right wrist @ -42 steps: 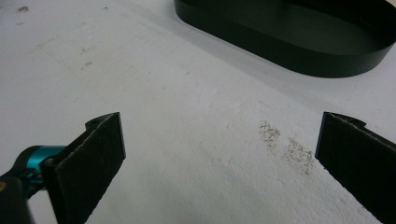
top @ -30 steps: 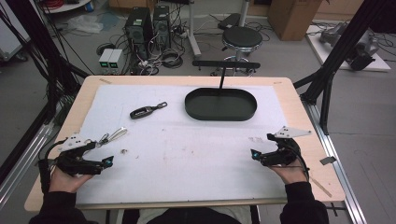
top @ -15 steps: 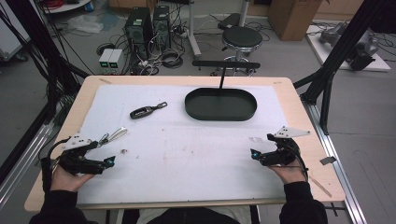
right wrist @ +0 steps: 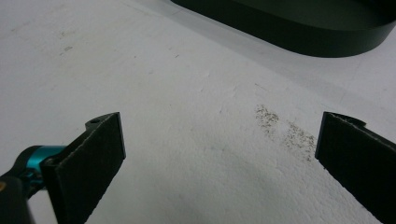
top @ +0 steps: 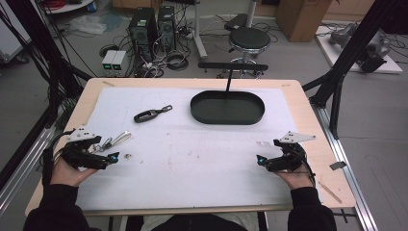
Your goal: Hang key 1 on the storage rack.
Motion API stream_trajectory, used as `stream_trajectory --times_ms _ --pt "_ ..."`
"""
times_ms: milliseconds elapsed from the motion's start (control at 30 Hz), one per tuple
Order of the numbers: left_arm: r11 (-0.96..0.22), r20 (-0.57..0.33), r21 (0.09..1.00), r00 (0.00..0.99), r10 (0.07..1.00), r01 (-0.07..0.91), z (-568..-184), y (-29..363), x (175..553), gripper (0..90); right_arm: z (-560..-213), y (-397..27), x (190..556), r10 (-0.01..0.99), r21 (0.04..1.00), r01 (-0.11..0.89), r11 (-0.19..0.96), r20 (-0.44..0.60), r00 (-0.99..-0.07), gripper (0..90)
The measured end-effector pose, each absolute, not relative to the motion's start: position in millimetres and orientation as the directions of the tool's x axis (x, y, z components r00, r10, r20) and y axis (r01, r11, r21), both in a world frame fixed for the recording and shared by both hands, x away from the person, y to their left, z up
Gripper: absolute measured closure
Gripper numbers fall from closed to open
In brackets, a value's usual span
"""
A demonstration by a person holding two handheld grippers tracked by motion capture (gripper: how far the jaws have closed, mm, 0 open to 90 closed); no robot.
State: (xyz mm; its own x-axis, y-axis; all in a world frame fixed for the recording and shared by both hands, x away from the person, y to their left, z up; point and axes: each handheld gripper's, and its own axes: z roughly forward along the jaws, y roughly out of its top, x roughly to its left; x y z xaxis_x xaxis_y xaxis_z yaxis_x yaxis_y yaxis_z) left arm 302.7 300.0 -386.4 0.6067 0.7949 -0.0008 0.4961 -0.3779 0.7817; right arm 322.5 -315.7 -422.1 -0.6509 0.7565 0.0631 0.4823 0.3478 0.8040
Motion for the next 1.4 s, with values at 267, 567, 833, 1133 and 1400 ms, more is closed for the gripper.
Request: stream_trajectory --times_ms 267,567,833,1133,1400 --pt "-0.41 -0.011 0.752 0.631 0.775 0.517 -377.5 301.3 326.6 7.0 -423.0 -312.8 323.0 0.755 0.791 0.486 0.37 0.049 -0.654 0.9" --pt "-0.475 0.012 0.708 0.663 0.749 0.523 -369.0 292.8 345.6 7.0 -422.7 -312.0 322.9 0.753 0.792 0.481 0.375 0.043 -0.657 0.9" --pt "-0.553 0.058 0.643 0.686 0.725 0.53 -362.8 282.4 368.0 7.0 -423.3 -310.6 323.5 0.751 0.786 0.481 0.388 0.033 -0.66 0.9" --pt "-0.582 0.05 0.602 0.701 0.711 0.548 -369.4 277.2 382.1 7.3 -423.7 -309.5 323.1 0.748 0.784 0.476 0.398 0.023 -0.663 0.9" --pt "-0.569 -0.003 0.579 0.699 0.715 0.584 -382.0 282.0 397.6 9.9 -424.1 -311.0 323.3 0.753 0.782 0.48 0.398 0.02 -0.657 0.9"
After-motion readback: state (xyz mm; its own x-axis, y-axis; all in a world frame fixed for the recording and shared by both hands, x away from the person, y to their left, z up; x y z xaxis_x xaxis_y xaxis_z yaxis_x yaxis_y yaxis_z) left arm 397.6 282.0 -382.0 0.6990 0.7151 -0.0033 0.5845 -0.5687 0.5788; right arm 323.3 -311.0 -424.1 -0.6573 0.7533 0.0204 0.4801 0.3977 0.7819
